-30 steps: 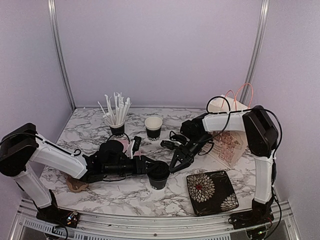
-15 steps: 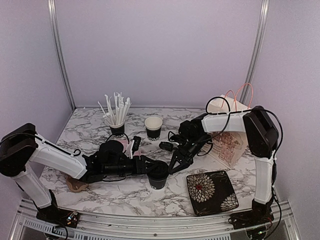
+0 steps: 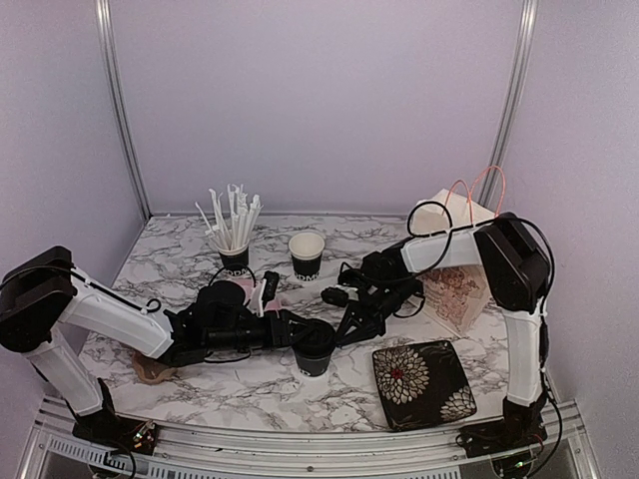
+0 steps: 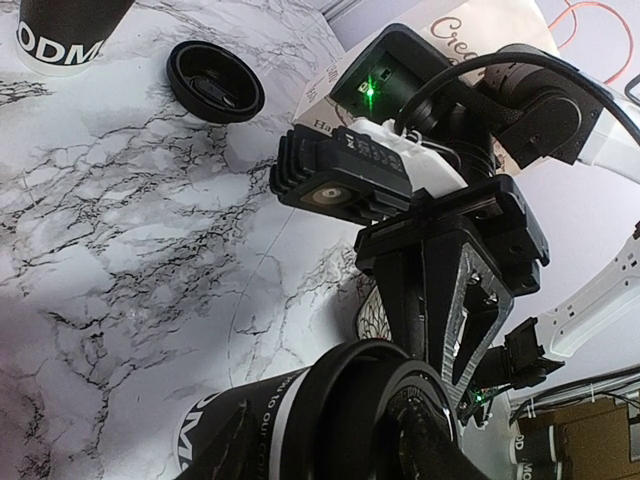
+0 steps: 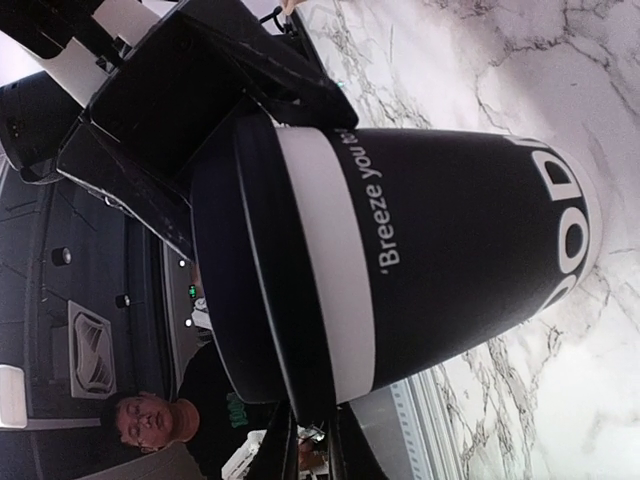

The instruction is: Pack the takeout coffee

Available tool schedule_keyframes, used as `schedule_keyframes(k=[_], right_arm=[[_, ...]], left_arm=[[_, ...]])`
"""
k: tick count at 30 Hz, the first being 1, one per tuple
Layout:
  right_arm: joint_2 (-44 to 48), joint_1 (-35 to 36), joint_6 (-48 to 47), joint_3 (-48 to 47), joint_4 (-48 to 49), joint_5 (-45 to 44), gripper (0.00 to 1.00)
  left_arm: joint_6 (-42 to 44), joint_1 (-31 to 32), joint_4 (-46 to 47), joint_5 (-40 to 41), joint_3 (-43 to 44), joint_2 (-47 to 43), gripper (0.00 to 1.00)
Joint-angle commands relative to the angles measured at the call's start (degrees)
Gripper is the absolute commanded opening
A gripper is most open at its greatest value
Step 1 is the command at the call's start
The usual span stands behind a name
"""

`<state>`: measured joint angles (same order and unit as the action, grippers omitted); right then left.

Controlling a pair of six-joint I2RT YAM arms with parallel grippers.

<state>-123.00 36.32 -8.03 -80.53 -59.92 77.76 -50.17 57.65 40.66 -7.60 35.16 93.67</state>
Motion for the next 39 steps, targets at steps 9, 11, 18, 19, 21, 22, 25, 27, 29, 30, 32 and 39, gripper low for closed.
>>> schedule_keyframes(k=[9, 11, 18, 19, 21, 22, 25, 27, 29, 30, 32, 39], right_arm=[[4.70, 3.27, -7.43, -9.98, 6.26, -30.62, 0.24], [6.04, 2.66, -8.86, -12.71, 4.67, -29.63, 0.28], [6.26, 2.41, -11.59, -15.95, 1.17, -26.22, 0.35], [6.32, 2.42, -11.91, -16.28, 0.74, -26.17, 0.36], [6.71, 2.44, -12.57, -16.71, 0.15, -26.18, 0.38], [7.10, 2.44, -12.80, -16.95, -0.07, -26.21, 0.38], [8.01, 2.36, -13.92, -17.32, -0.73, -26.78, 0.40], [8.57, 2.37, -14.99, -17.51, -1.32, -27.08, 0.42], [9.32, 2.34, -17.12, -17.63, -2.22, -27.03, 0.45], [9.98, 2.31, -18.44, -17.72, -2.70, -26.78, 0.46], [11.47, 2.36, -22.02, -17.72, -3.06, -25.92, 0.49], [16.12, 8.72, -31.99, -16.88, 3.14, -39.89, 0.63]], left_arm=[[0.47, 0.88, -19.45, 3.04, -3.37, -1.93, 0.55], [0.02, 0.89, -19.42, 3.93, -3.37, -4.08, 0.57], [0.88, 0.89, -21.30, 5.87, -2.11, -9.07, 0.67], [1.09, 0.89, -21.65, 6.08, -1.81, -9.44, 0.69], [1.54, 0.89, -21.98, 6.49, -1.38, -10.33, 0.73], [1.87, 0.89, -22.21, 6.85, -1.08, -10.86, 0.75], [3.20, 0.89, -22.93, 8.98, 0.06, -12.55, 0.80], [4.47, 0.87, -24.25, 10.23, 1.04, -14.03, 0.83], [5.62, 0.89, -26.26, 11.56, 1.92, -16.03, 0.86], [6.02, 0.89, -27.54, 12.35, 2.20, -17.22, 0.87], [6.57, 0.86, -30.98, 14.22, 2.96, -19.64, 0.88], [-0.91, 0.72, -39.25, 15.68, -0.82, -28.59, 0.74]])
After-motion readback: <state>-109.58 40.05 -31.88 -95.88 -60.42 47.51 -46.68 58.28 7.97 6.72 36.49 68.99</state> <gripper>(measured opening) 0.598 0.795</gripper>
